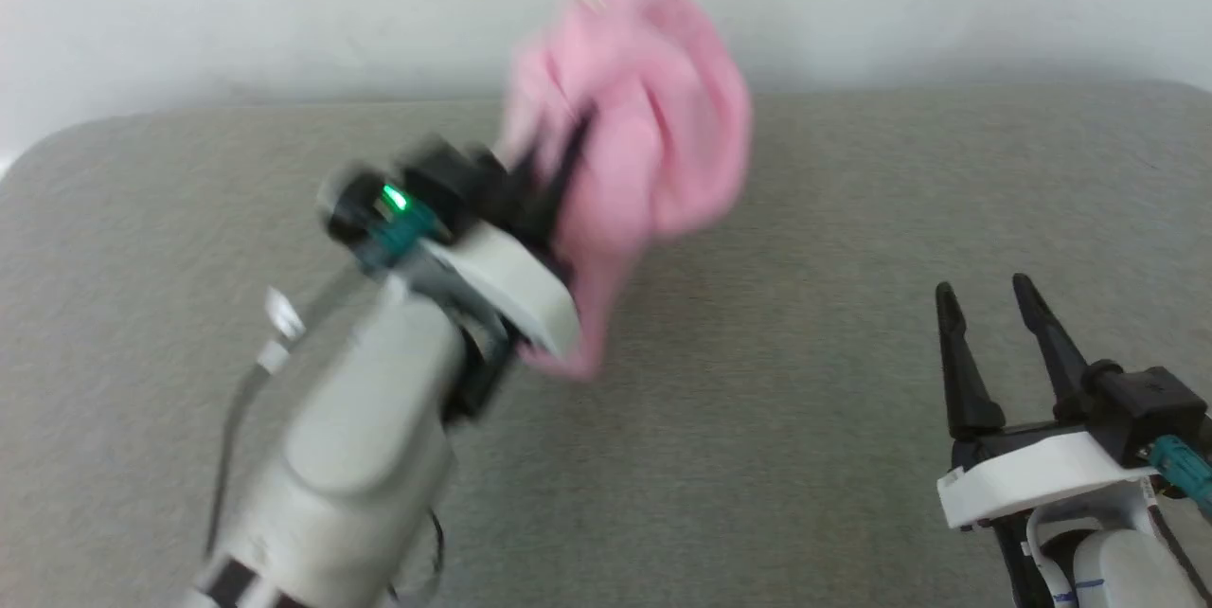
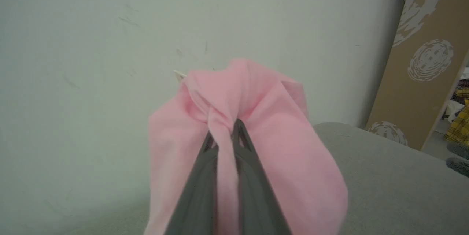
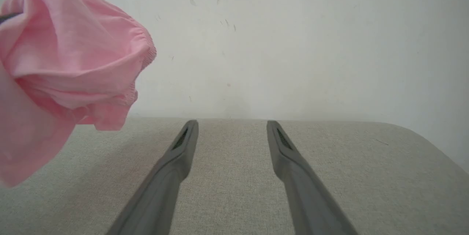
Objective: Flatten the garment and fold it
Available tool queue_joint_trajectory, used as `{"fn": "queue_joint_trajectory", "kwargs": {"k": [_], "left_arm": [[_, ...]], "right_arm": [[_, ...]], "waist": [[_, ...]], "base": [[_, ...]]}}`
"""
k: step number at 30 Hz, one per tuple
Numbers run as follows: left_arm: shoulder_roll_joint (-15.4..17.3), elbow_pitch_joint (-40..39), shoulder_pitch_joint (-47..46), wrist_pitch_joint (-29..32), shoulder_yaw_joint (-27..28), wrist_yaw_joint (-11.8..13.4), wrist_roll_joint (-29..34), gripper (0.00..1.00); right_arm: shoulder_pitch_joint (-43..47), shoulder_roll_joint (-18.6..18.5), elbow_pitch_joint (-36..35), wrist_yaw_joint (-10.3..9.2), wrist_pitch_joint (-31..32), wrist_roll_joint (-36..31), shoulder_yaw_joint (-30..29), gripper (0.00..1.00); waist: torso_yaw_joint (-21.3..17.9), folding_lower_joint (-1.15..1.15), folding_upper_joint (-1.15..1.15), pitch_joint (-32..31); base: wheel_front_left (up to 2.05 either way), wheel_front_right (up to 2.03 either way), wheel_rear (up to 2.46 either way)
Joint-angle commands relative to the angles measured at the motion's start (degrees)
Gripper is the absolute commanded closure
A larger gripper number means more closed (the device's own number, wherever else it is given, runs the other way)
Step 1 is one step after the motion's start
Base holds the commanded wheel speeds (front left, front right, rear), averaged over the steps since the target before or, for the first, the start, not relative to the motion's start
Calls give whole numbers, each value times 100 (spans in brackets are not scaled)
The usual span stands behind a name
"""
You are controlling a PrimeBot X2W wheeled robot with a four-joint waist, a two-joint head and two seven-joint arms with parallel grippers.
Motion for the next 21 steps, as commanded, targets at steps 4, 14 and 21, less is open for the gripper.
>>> {"fn": "queue_joint_trajectory", "kwargs": {"k": [4,14,21], "left_arm": [[-225,97,874,99,-613,-87,69,100],[-509,407,2049,317,-1415,-192,-33,0],[-655,-449,2290,-158,-1012,128,-82,0]], "right_arm": [[102,4,16,-5,-16,119,164,0],[252,4,64,-5,-39,149,175,0],[360,4,51,-5,14,115,243,0]], "waist": [[-710,0,0,-1],[-600,0,0,-38],[-345,0,0,-243]], "base": [[0,0,0],[0,0,0],[0,0,0]]}}
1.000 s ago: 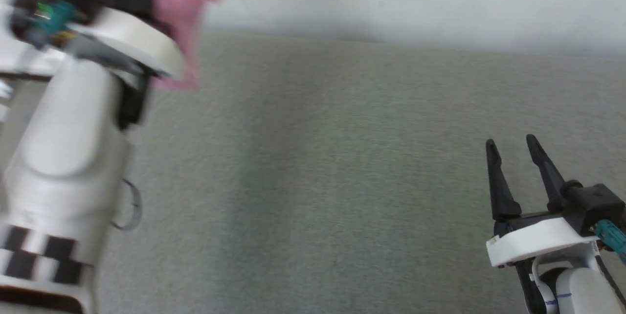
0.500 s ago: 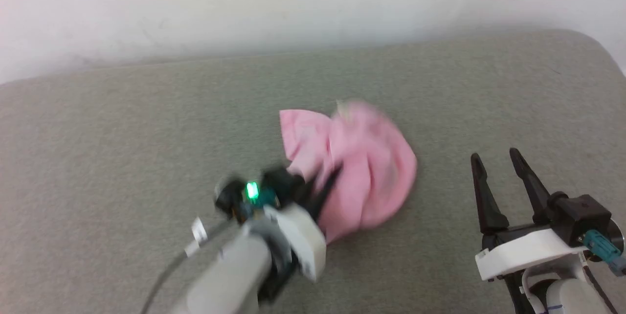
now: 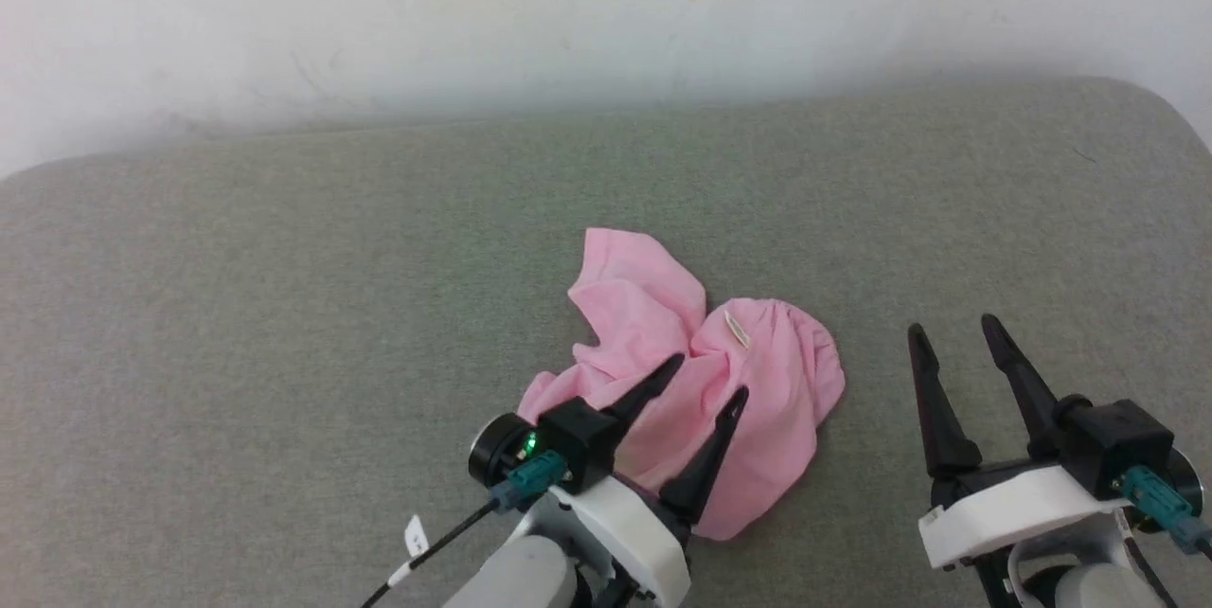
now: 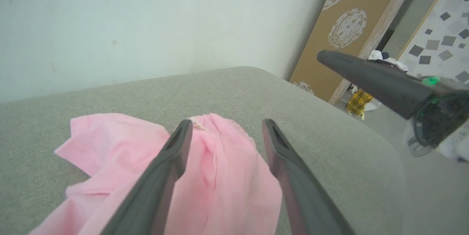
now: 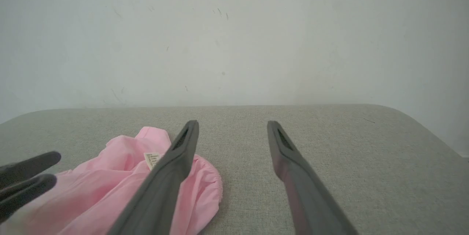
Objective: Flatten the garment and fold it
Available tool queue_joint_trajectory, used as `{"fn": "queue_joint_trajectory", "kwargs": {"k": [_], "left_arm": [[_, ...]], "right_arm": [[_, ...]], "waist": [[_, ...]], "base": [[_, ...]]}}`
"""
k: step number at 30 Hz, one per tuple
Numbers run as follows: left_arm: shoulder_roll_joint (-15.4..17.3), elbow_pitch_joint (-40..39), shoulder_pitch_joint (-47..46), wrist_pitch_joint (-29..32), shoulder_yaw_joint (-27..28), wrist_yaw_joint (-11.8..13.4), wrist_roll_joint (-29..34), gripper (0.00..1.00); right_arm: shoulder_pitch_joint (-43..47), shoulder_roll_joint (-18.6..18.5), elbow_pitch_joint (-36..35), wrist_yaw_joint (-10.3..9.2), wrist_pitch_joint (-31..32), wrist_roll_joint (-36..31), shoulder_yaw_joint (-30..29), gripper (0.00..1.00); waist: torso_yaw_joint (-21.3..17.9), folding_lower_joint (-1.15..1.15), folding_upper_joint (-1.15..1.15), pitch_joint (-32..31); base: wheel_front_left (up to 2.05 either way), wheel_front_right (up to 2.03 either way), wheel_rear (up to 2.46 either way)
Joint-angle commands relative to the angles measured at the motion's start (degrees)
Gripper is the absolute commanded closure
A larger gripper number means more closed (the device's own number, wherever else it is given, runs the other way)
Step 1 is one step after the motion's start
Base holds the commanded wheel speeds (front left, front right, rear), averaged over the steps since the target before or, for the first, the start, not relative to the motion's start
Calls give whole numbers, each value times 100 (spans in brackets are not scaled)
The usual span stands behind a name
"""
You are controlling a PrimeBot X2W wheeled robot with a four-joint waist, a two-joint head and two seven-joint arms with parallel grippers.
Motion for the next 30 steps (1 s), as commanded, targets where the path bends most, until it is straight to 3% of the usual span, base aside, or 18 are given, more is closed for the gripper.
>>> {"fn": "queue_joint_trajectory", "kwargs": {"k": [1,6,13,23,30], "left_arm": [[-35,-297,147,-58,201,131,-7,0],[-41,-1253,514,-72,1137,459,207,0],[78,-1566,1090,-73,2361,670,515,0],[304,-1601,1553,-74,3615,582,850,0],[284,-1628,1625,-74,3873,369,1089,0]], "right_arm": [[115,5,-9,-5,13,-6,-22,0],[205,5,-73,-5,70,-43,-53,0],[307,5,-185,-5,169,-89,-89,0],[192,5,-111,-5,504,41,-175,0],[-432,4,626,-5,1207,87,-257,0]], "waist": [[164,0,0,-141],[291,0,0,-258],[411,0,0,-347],[664,0,0,-234],[843,0,0,-114]], "base": [[0,0,0],[0,0,0],[0,0,0],[0,0,0],[0,0,0]]}}
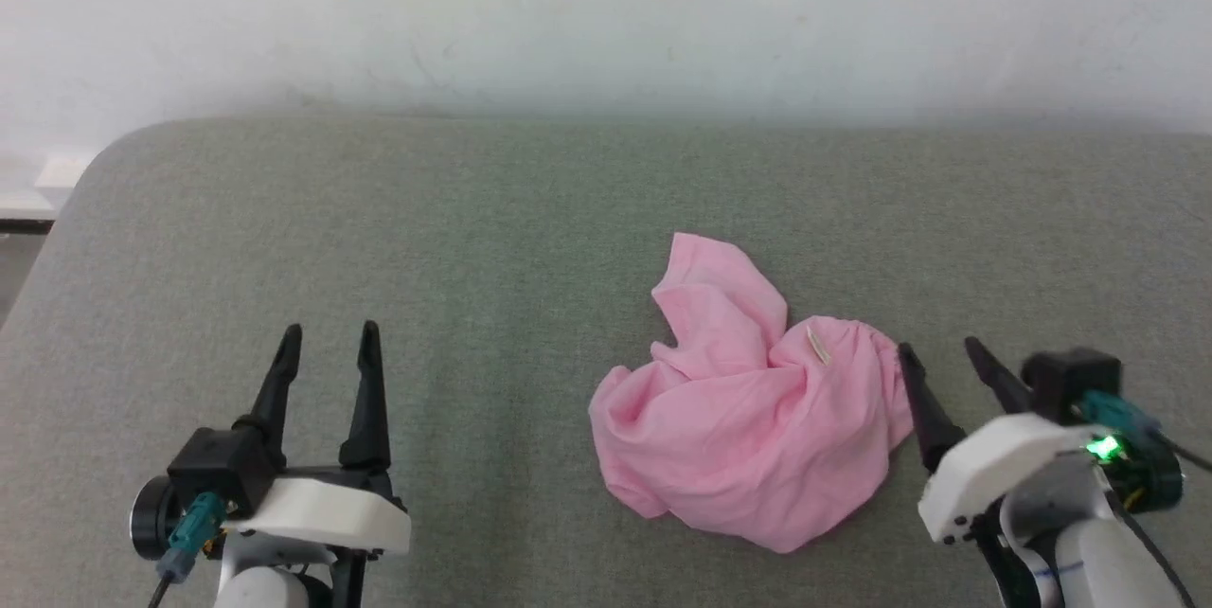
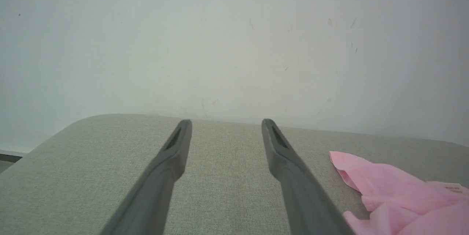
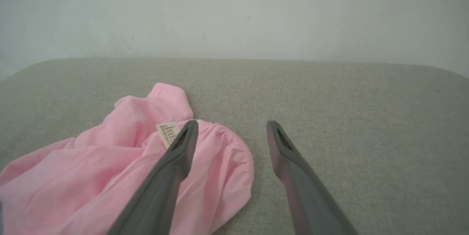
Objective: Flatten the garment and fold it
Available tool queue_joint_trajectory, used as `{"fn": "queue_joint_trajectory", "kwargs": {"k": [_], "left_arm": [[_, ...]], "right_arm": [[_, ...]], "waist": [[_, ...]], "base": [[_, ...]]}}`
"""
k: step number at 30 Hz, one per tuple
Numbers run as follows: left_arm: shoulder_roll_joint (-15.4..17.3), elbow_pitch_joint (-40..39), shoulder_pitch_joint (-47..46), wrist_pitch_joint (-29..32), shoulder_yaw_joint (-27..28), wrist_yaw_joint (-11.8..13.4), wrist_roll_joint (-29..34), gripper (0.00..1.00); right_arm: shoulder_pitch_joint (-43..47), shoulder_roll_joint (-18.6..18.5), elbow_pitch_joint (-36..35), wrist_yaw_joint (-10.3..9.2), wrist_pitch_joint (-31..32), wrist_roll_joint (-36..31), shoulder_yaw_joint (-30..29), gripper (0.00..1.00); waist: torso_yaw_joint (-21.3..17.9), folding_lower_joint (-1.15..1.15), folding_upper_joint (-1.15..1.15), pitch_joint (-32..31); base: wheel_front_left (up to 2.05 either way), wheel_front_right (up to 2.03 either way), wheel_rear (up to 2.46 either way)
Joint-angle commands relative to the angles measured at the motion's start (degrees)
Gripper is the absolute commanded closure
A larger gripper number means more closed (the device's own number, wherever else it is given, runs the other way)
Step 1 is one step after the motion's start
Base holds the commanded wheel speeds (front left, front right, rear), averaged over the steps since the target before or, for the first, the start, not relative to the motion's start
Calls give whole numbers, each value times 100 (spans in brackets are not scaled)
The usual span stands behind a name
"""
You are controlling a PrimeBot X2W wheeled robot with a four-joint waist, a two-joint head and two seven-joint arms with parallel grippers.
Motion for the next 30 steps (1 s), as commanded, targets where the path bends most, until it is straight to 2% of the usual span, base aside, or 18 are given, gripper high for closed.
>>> {"fn": "queue_joint_trajectory", "kwargs": {"k": [1,5,10,17,18,19,20,22,25,27,30], "left_arm": [[-41,-16,43,-27,19,-53,90,0],[-176,8,-19,-27,53,-172,195,0],[-341,42,-101,-27,82,-305,280,0],[-489,125,-172,-27,78,-451,358,0],[-503,139,-173,-27,84,-465,365,0],[-514,150,-170,-27,94,-476,371,0],[-525,158,-162,-27,107,-485,378,0],[-543,171,-144,-27,133,-499,390,0],[-564,196,-131,-27,160,-528,398,0],[-573,203,-112,-27,184,-540,414,0],[-581,213,-46,-27,237,-556,444,0]], "right_arm": [[-188,-44,181,-5,192,29,25,0],[-759,-410,963,-5,1039,265,228,0],[-1420,-747,1806,-5,1692,561,720,0],[-1805,-1016,2927,-5,2845,1178,1494,0],[-1816,-1029,2993,-5,2939,1283,1572,26],[-1827,-1054,3033,-5,3003,1363,1649,76],[-1841,-1073,3032,-5,3006,1446,1706,100],[-1891,-1152,2898,-5,2765,1508,1790,100],[-1965,-1310,2463,-5,1679,1326,1563,100],[-1896,-1278,2165,-5,916,1140,1116,100],[-1553,-1073,1687,-5,199,800,302,100]], "waist": [[94,-1,0,74],[193,-1,0,151],[261,-1,0,221],[329,-1,0,224],[327,-1,0,217],[320,-1,0,208],[306,-1,0,200],[271,-1,0,182],[226,-1,0,153],[186,-1,0,114],[117,-1,0,39]], "base": [[0,0,0],[0,0,0],[0,0,0],[0,0,0],[0,0,0],[0,0,0],[0,0,0],[0,0,0],[0,0,0],[0,0,0],[0,0,0]]}}
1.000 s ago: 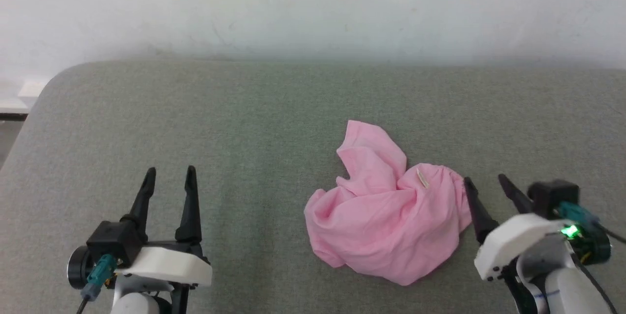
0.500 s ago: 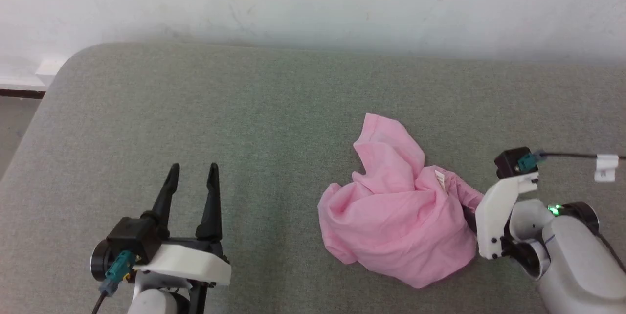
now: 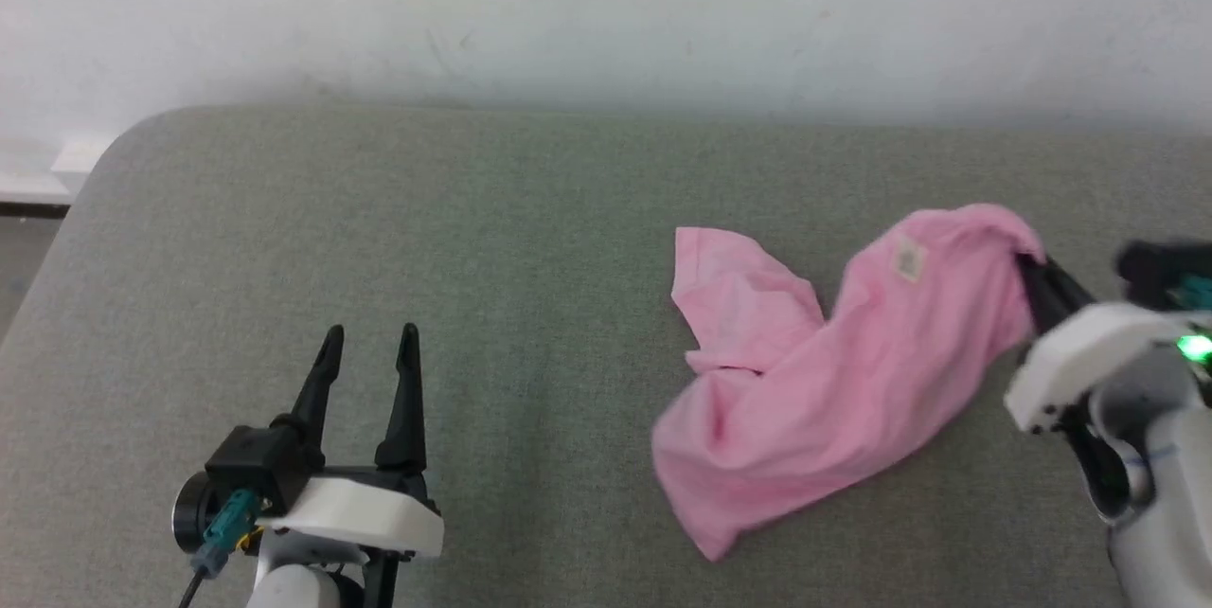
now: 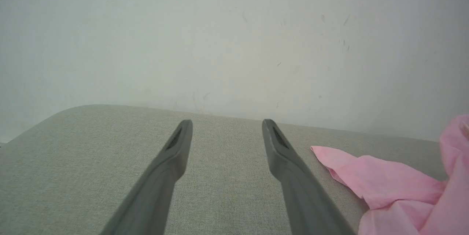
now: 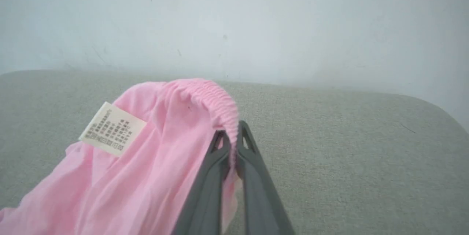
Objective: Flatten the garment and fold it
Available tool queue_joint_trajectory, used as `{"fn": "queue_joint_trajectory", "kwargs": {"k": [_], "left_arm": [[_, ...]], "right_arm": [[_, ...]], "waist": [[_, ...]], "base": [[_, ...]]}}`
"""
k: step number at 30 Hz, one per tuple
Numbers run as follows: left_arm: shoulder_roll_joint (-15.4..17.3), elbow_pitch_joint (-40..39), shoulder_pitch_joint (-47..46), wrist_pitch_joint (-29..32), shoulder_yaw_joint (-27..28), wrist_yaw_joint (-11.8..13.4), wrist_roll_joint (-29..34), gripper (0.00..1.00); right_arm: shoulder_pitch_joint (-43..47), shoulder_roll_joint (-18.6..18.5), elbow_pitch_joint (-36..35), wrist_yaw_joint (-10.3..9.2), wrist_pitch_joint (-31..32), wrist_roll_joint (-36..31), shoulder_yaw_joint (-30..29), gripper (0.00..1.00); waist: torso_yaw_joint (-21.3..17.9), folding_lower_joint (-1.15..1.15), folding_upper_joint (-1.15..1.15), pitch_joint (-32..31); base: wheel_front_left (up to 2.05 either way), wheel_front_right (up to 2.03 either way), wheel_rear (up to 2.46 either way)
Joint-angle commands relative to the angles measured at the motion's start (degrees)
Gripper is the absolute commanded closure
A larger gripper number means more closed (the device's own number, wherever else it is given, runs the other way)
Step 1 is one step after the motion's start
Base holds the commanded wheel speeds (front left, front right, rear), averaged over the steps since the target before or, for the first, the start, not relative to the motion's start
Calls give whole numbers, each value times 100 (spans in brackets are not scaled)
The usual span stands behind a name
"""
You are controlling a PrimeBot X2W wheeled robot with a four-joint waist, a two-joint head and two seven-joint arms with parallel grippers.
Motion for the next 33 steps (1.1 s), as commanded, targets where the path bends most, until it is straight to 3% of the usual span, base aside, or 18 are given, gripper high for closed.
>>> {"fn": "queue_joint_trajectory", "kwargs": {"k": [1,7,12,13,14,15,24,33], "left_arm": [[-23,20,58,-26,43,-51,50,0],[-37,54,112,-26,54,-79,88,0],[-45,154,112,-26,37,-96,93,0],[-46,175,114,-26,40,-96,100,0],[-46,189,116,-26,50,-94,106,0],[-47,199,123,-26,67,-89,110,0],[-52,363,183,-26,35,-96,163,0],[-57,728,199,257,-278,73,90,0]], "right_arm": [[341,173,-221,-6,-188,-140,-351,100],[1686,916,-1107,-6,-147,-656,-2063,100],[2540,1128,-1445,-6,139,-731,-2756,100],[2623,1132,-1427,-6,138,-610,-2737,82],[2665,1134,-1438,-6,47,-507,-2697,53],[2681,1135,-1462,-6,-72,-457,-2621,0],[2555,1138,-2317,-6,-1081,-507,-1931,0],[2899,1138,-3204,-6,-910,-867,-869,0]], "waist": [[-75,0,0,-63],[-120,0,0,-83],[-124,0,0,-69],[-134,0,0,-65],[-153,0,0,-64],[-179,0,0,-69],[-170,0,0,-257],[-101,0,0,-391]], "base": [[0,0,0],[0,0,0],[0,0,0],[0,0,0],[0,0,0],[0,0,0],[0,0,0],[0,0,0]]}}
